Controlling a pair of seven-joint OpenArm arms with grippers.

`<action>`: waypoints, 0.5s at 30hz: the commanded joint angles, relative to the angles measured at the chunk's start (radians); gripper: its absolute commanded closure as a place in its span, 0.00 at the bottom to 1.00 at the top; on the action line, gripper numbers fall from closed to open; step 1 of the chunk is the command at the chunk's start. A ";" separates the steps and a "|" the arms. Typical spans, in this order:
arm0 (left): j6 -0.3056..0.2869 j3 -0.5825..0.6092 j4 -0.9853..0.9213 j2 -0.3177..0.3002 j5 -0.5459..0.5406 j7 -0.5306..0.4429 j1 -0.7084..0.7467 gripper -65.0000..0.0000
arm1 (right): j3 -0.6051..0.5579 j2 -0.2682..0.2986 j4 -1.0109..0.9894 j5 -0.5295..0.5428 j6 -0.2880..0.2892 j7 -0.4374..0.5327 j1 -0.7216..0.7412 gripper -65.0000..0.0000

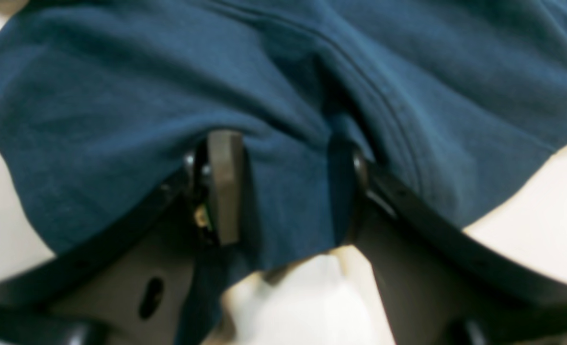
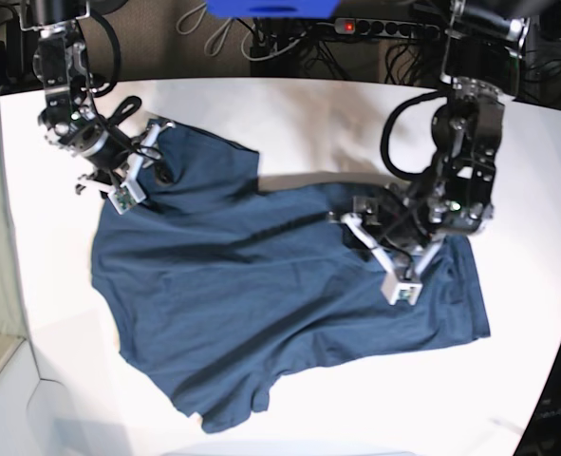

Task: Layout the t-shirt on the table in an organized manner, then fold the t-shirt properly
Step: 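Drag the shirt edge with the left gripper away from the right gripper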

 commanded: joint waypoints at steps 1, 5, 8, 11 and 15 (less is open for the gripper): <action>0.003 -0.015 0.021 -0.005 0.000 -0.011 -0.002 0.42 | -0.001 0.012 -0.009 -0.069 -0.012 -0.101 -0.016 0.56; 0.008 -0.029 0.041 -0.005 0.001 -0.016 0.003 0.00 | -0.001 0.012 -0.009 -0.069 -0.012 -0.101 -0.014 0.56; 0.007 -0.070 0.075 -0.009 0.000 -0.008 0.004 0.00 | -0.001 0.012 -0.009 -0.069 -0.012 -0.101 -0.013 0.56; 0.008 -0.127 0.149 -0.022 0.003 -0.006 0.056 0.00 | -0.001 0.012 -0.009 -0.069 -0.012 -0.101 -0.011 0.56; 0.002 -0.232 0.236 -0.059 -0.003 -0.006 0.171 0.00 | -0.001 0.010 -0.007 -0.068 -0.012 -0.101 -0.011 0.56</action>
